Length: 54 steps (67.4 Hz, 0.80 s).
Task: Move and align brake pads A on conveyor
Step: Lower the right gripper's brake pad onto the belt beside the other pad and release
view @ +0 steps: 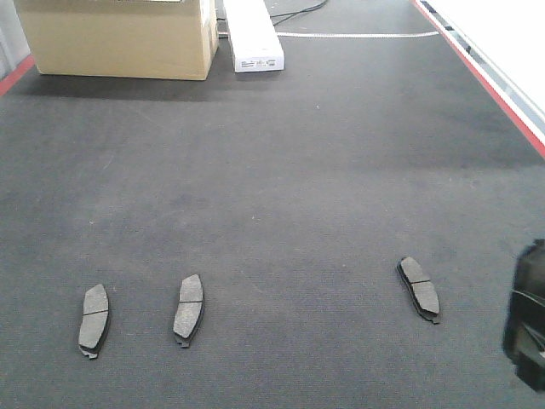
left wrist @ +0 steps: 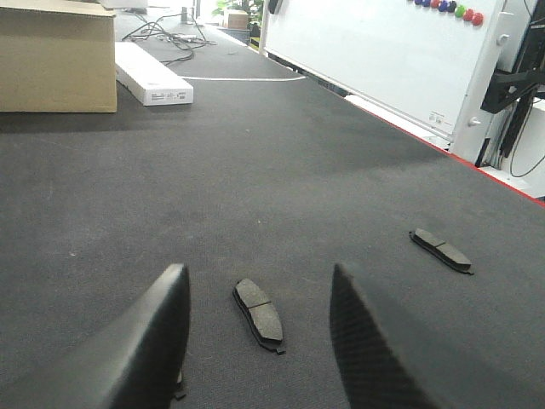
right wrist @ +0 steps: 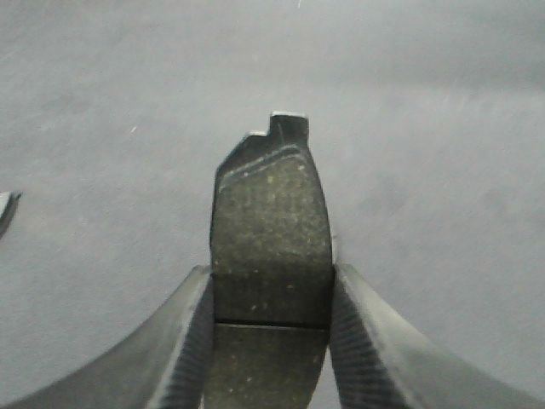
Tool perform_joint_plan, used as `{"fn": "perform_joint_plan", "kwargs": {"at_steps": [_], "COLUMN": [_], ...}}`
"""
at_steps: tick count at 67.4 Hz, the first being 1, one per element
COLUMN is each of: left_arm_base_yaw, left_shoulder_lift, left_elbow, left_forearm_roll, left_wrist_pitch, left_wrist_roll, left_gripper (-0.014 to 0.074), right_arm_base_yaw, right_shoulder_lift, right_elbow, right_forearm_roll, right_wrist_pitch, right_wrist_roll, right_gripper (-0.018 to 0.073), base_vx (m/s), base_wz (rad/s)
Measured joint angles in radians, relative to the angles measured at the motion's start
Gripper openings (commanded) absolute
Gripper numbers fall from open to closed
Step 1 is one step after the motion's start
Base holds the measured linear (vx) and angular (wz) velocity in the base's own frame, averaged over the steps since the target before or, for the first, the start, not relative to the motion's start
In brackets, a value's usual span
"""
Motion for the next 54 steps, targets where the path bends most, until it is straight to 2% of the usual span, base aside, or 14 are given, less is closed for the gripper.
{"fn": "perform_joint_plan", "kwargs": {"at_steps": [11, 29, 45, 54], "left_arm_base_yaw": [0.000, 0.000, 0.000, 0.000], "left_shoulder_lift": [0.000, 0.000, 0.000, 0.000], "left_elbow": [0.000, 0.000, 0.000, 0.000], "left_forearm_roll": [0.000, 0.000, 0.000, 0.000], "left_wrist_pitch": [0.000, 0.000, 0.000, 0.000], "left_wrist_roll": [0.000, 0.000, 0.000, 0.000], "left_gripper": [0.0354, 0.0354, 0.0354, 0.0354], "right_arm_base_yaw": [0.000, 0.000, 0.006, 0.049], "right_shoulder_lift": [0.207, 0.634, 0.988, 1.133], "right_elbow": [-0.134, -0.409, -0.580, -0.655], "right_forearm_roll": [0.117, 0.359, 0.379, 0.333], "right_wrist_pitch": [0.041, 0.127, 0.205, 0.223], "right_wrist_roll": [-0.067, -0.265, -0.274, -0.242], "right_gripper": [0.0035, 0.0084, 0.0108, 0.0116], "base_vx": [0.00, 0.00, 0.00, 0.00], "base_wz": [0.00, 0.00, 0.00, 0.00]}}
